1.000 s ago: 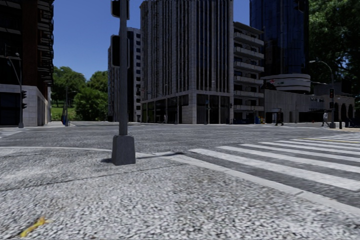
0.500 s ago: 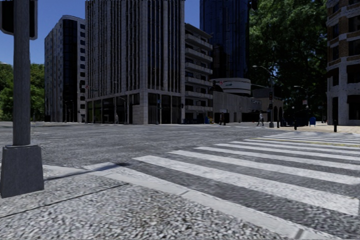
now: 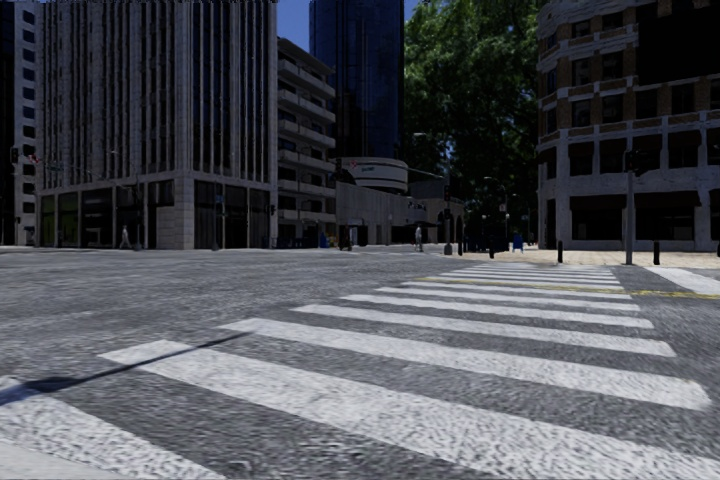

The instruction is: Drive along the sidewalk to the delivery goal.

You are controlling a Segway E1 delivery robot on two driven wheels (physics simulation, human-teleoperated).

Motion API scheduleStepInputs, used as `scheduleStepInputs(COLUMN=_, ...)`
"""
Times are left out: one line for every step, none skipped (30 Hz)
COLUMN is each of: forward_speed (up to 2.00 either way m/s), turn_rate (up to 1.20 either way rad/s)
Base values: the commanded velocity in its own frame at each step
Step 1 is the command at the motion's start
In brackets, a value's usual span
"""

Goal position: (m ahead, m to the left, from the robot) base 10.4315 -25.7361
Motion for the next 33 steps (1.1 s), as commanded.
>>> scheduleStepInputs(forward_speed=2.0, turn_rate=-0.59)
scheduleStepInputs(forward_speed=2.0, turn_rate=-0.59)
scheduleStepInputs(forward_speed=1.86, turn_rate=-0.59)
scheduleStepInputs(forward_speed=1.72, turn_rate=-0.59)
scheduleStepInputs(forward_speed=1.61, turn_rate=-0.59)
scheduleStepInputs(forward_speed=1.61, turn_rate=-0.59)
scheduleStepInputs(forward_speed=1.56, turn_rate=-0.59)
scheduleStepInputs(forward_speed=1.54, turn_rate=-0.59)
scheduleStepInputs(forward_speed=1.51, turn_rate=-0.59)
scheduleStepInputs(forward_speed=1.48, turn_rate=-0.59)
scheduleStepInputs(forward_speed=1.42, turn_rate=-0.59)
scheduleStepInputs(forward_speed=1.42, turn_rate=-0.59)
scheduleStepInputs(forward_speed=1.39, turn_rate=-0.59)
scheduleStepInputs(forward_speed=1.36, turn_rate=-0.59)
scheduleStepInputs(forward_speed=1.36, turn_rate=-0.59)
scheduleStepInputs(forward_speed=1.36, turn_rate=-0.59)
scheduleStepInputs(forward_speed=1.36, turn_rate=-0.59)
scheduleStepInputs(forward_speed=1.35, turn_rate=-0.59)
scheduleStepInputs(forward_speed=1.35, turn_rate=-0.59)
scheduleStepInputs(forward_speed=1.35, turn_rate=-0.59)
scheduleStepInputs(forward_speed=1.35, turn_rate=-0.59)
scheduleStepInputs(forward_speed=1.35, turn_rate=-0.59)
scheduleStepInputs(forward_speed=1.35, turn_rate=-0.59)
scheduleStepInputs(forward_speed=1.35, turn_rate=-0.58)
scheduleStepInputs(forward_speed=1.35, turn_rate=-0.57)
scheduleStepInputs(forward_speed=1.35, turn_rate=-0.56)
scheduleStepInputs(forward_speed=1.35, turn_rate=-0.53)
scheduleStepInputs(forward_speed=1.35, turn_rate=-0.53)
scheduleStepInputs(forward_speed=1.35, turn_rate=-0.52)
scheduleStepInputs(forward_speed=1.35, turn_rate=-0.51)
scheduleStepInputs(forward_speed=1.35, turn_rate=-0.51)
scheduleStepInputs(forward_speed=1.35, turn_rate=-0.51)
scheduleStepInputs(forward_speed=1.35, turn_rate=-0.51)
